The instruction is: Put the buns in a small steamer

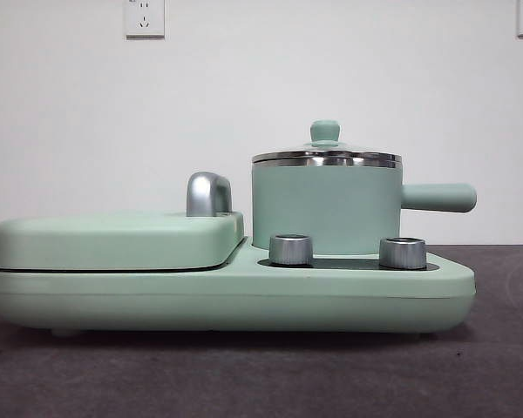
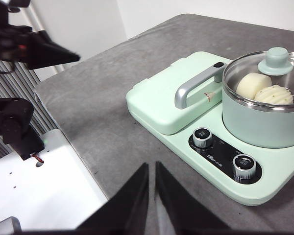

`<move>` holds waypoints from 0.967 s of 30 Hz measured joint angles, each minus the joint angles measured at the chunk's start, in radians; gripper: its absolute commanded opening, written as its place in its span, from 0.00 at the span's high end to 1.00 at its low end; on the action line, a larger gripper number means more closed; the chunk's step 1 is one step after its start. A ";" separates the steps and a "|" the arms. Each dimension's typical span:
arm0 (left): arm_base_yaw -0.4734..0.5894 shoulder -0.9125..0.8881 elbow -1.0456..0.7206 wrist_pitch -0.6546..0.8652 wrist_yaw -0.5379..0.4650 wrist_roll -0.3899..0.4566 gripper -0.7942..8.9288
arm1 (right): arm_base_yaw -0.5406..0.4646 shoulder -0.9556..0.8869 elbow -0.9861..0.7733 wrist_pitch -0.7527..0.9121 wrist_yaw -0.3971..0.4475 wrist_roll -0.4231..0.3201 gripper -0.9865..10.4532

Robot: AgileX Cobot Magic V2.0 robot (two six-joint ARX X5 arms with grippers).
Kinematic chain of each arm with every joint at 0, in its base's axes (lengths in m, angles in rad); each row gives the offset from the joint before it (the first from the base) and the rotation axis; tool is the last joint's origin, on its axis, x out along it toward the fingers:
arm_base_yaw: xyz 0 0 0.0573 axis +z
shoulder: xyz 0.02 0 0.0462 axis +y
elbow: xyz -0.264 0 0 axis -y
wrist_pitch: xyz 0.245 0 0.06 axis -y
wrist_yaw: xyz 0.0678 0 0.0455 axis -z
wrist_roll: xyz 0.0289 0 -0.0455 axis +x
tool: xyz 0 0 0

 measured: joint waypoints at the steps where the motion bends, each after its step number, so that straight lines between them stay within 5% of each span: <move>1: 0.042 -0.021 -0.036 0.045 -0.002 0.020 0.89 | 0.000 0.000 0.000 0.000 0.000 0.000 0.90; 9: 0.292 -0.227 -0.373 0.311 -0.008 0.124 0.89 | 0.000 0.000 0.000 0.000 0.000 0.000 0.90; 14: 0.303 -0.256 -0.509 0.332 -0.009 0.126 0.89 | 0.000 0.000 0.000 0.000 0.000 0.000 0.90; 29: 0.324 -0.257 -0.557 0.478 -0.129 0.124 0.89 | 0.000 0.000 0.000 0.001 0.000 0.000 0.90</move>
